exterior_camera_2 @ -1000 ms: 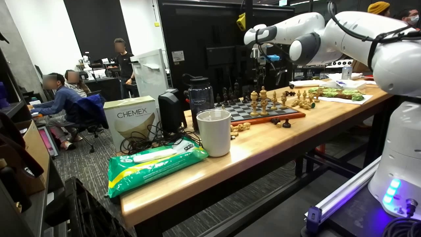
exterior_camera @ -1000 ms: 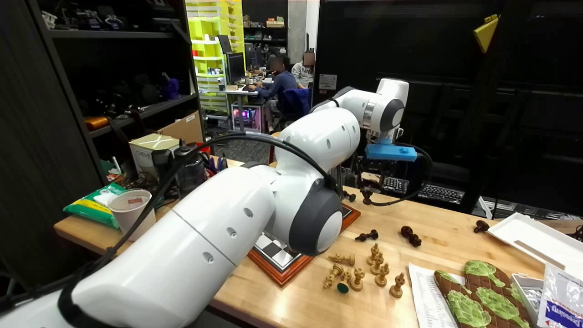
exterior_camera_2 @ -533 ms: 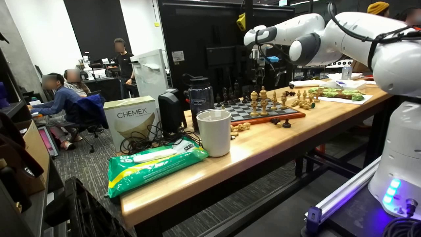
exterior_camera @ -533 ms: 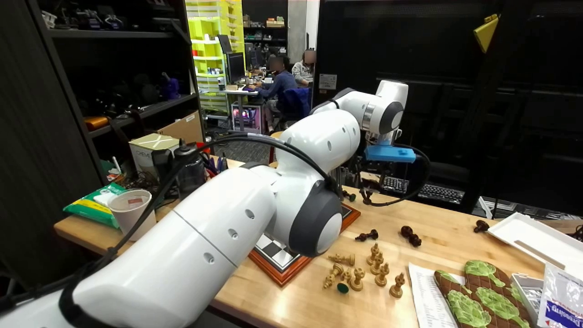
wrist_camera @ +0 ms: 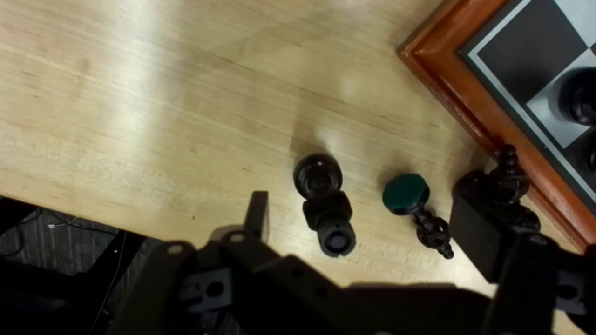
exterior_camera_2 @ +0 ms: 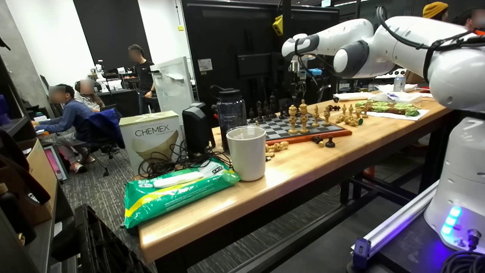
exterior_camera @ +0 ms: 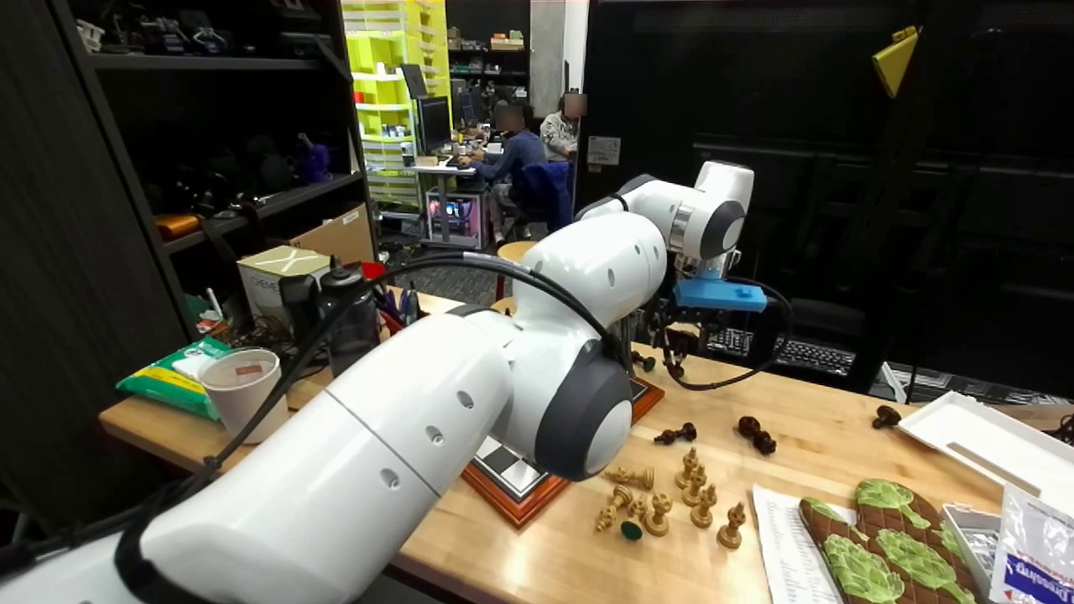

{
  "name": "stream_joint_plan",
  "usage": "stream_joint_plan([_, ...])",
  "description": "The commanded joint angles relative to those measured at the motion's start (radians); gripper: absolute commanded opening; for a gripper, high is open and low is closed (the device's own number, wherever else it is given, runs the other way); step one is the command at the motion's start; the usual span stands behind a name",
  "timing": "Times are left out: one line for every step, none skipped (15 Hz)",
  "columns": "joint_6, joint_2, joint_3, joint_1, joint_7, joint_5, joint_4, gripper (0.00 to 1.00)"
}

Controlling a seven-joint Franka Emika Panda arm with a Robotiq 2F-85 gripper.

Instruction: Put the dark brown chess piece on the board

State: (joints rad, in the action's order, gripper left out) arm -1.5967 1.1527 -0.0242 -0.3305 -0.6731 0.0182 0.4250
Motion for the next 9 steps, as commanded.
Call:
stream_joint_plan([-0.002, -0.015, -0.009, -0.006, -0.026, 0.007, 0.023, 0.69])
stream_joint_plan([-0.003, -0.013, -0.009, -0.006, -0.028, 0.007, 0.021, 0.61])
stream_joint_plan([-0.005, -0.012, -0.010, -0.005, -0.030, 0.008, 0.022, 0.54])
stream_joint_plan([-0.004, -0.012, -0.009, -0.005, -0.033, 0.007, 0.023, 0.45])
stream_joint_plan([0.049, 0.053, -0.006, -0.002, -0.032, 0.008, -0.095, 0.38])
stream_joint_plan([0.002, -0.010, -0.008, -0.005, -0.034, 0.006, 0.020, 0.31])
stream_joint_plan([0.003, -0.009, -0.007, -0.006, -0.035, 0.005, 0.018, 0.21])
stream_joint_plan([0.005, -0.009, -0.005, -0.007, -0.035, 0.004, 0.018, 0.15])
stream_joint_plan([0.007, -0.009, -0.003, -0.007, -0.036, 0.002, 0.017, 0.08])
